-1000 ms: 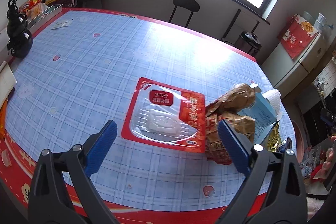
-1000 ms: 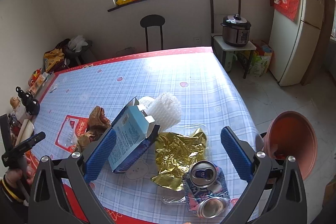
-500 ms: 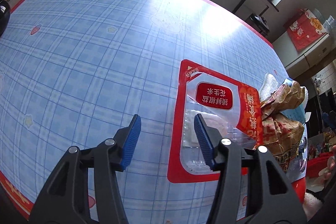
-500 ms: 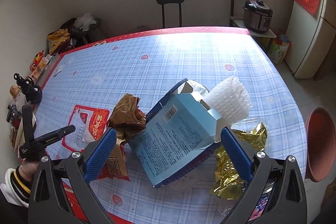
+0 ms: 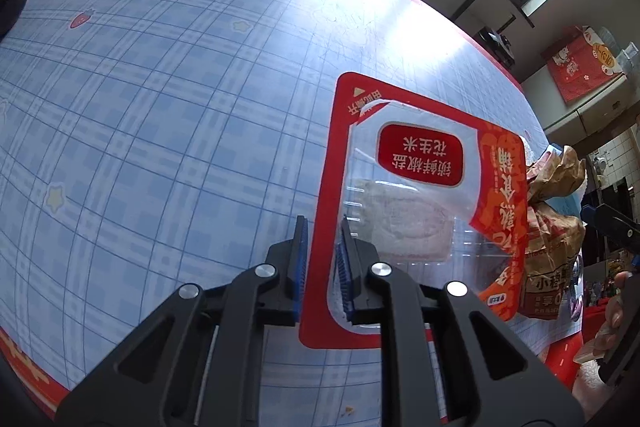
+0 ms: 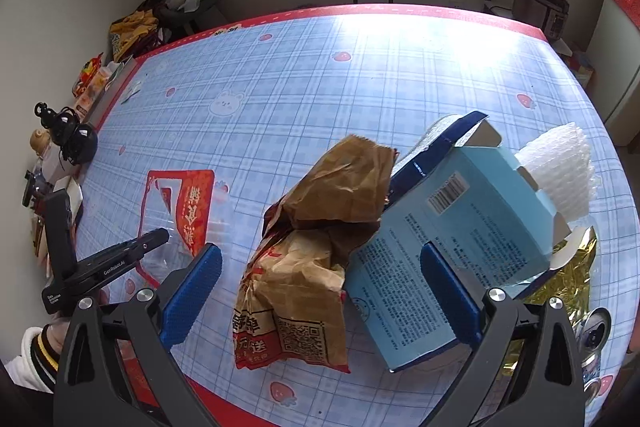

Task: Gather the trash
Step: 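Grasp the red-and-clear food tray with the left gripper while the right grasps the brown paper bag, then lift the food tray with the left gripper while the right lifts the brown paper bag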

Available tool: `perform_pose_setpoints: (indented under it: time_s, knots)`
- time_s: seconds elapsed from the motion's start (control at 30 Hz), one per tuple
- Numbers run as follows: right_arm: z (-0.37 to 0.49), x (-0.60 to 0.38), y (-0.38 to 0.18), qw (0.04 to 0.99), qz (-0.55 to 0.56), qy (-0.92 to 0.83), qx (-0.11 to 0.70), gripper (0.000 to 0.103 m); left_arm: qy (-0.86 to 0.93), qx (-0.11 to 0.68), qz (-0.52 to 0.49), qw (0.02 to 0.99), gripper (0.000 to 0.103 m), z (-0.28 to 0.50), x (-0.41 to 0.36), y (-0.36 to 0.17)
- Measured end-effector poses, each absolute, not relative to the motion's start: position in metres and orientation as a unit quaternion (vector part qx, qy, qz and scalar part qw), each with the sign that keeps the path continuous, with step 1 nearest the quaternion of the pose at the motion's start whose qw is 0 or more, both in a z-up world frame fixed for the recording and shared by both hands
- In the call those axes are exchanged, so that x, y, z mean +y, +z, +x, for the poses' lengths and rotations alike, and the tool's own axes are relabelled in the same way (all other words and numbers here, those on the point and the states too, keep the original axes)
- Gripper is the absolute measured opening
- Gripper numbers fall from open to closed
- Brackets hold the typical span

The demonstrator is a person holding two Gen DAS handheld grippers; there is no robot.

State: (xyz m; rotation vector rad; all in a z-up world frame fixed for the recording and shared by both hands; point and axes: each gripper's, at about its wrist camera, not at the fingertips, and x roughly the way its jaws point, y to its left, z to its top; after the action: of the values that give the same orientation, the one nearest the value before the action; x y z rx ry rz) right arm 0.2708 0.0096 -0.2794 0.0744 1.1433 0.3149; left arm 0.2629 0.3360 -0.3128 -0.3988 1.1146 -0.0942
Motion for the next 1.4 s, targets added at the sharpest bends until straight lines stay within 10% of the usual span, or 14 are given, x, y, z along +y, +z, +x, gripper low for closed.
perform_pose_setpoints:
  time_s: [0.33, 0.6, 1.4]
  knots:
    - [0.284, 0.038, -0.327, 0.800, 0.023, 0.120, 0.587, 0.098, -0.018, 0.516, -0.209, 0.831, 0.017, 0.233, 0.359, -0.316]
    - [0.275, 0.037, -0.323, 0.802, 0.026, 0.152, 0.577, 0.053, -0.010, 0.515, -0.217, 0.829, 0.017, 0.229, 0.358, -0.315]
    - [0.212, -0.048, -0.211, 0.902, 0.097, 0.184, 0.378, 0.051, 0.010, 0.404, -0.190, 0.895, 0.015, 0.214, 0.342, -0.165]
